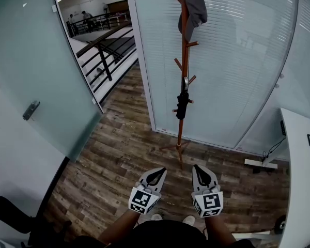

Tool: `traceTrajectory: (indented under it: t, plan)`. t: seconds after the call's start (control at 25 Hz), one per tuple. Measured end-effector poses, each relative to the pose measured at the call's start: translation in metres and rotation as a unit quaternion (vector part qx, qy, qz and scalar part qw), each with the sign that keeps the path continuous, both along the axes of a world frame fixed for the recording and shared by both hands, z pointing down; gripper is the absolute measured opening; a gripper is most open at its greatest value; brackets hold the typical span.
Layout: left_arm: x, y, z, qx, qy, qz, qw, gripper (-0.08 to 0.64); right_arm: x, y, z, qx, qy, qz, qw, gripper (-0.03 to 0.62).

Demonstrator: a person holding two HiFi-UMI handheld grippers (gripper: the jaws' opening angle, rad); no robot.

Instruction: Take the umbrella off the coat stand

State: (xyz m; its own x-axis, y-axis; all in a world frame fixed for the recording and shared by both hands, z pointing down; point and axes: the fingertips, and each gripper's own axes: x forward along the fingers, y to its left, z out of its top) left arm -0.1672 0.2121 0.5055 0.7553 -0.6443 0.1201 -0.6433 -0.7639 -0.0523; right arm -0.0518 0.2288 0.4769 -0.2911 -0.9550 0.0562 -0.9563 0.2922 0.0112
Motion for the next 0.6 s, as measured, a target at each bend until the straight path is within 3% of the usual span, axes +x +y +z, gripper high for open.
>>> traceTrajectory:
  t: [0.2,0.48,0.6]
  plan:
    - [-0.029,-0.007,0.016,-0.012,-0.013,0.011,0.9998,0.012,-0.025,-0.011,0.009,-0.025,-0.09,-0.005,0.996,0.005]
    - [-0.041,-0.016,0.043,-0.05,-0.023,0.023,0.9982,0.012,-0.042,-0.014,0.018,-0.028,-0.059,0.002,0.998,0.006]
    - [-0.028,-0.032,0.046,-0.047,-0.024,0.033,0.998,0.012,-0.034,-0.031,0.019,-0.036,-0.087,-0.001,0.996,0.006]
